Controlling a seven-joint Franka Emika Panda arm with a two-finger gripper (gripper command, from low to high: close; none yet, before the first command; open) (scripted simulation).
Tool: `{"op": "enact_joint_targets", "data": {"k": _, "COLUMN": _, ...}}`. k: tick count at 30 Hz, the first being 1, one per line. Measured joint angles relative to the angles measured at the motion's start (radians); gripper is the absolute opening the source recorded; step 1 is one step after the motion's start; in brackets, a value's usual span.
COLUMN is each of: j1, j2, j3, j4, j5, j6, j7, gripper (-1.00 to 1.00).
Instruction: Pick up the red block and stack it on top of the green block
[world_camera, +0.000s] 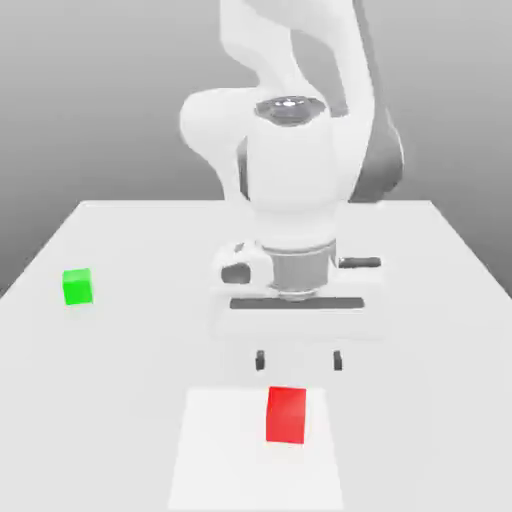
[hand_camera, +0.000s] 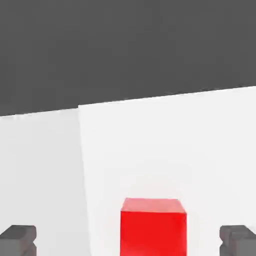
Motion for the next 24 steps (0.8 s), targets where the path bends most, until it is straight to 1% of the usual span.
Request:
{"op": "enact_joint_targets", "data": {"k": 4, "j1": 0.001, "j2": 0.080, "j3": -0.001, "j4": 0.006, "j5": -0.022, "j6": 0.069, "j7": 0.016, "gripper": 0.00}}
{"op": "enact_joint_targets", "data": {"k": 11, "j1": -0.011, "j2": 0.235, "j3": 0.015, "j4": 0.023, "j5": -0.006, "j6": 0.201, "j7": 0.007, "gripper": 0.00}}
{"op": "enact_joint_targets", "data": {"k": 12, "j1": -0.013, "j2": 0.248, "j3": 0.017, "j4": 0.024, "j5": -0.004, "j6": 0.212, "j7": 0.007, "gripper": -1.00}}
{"op": "enact_joint_targets", "data": {"k": 18, "j1": -0.015, "j2": 0.254, "j3": 0.019, "j4": 0.024, "j5": -0.006, "j6": 0.217, "j7": 0.009, "gripper": -1.00}}
{"op": "enact_joint_targets", "data": {"k": 24, "j1": -0.011, "j2": 0.145, "j3": 0.010, "j4": 0.015, "j5": -0.024, "j6": 0.126, "j7": 0.018, "gripper": -1.00}}
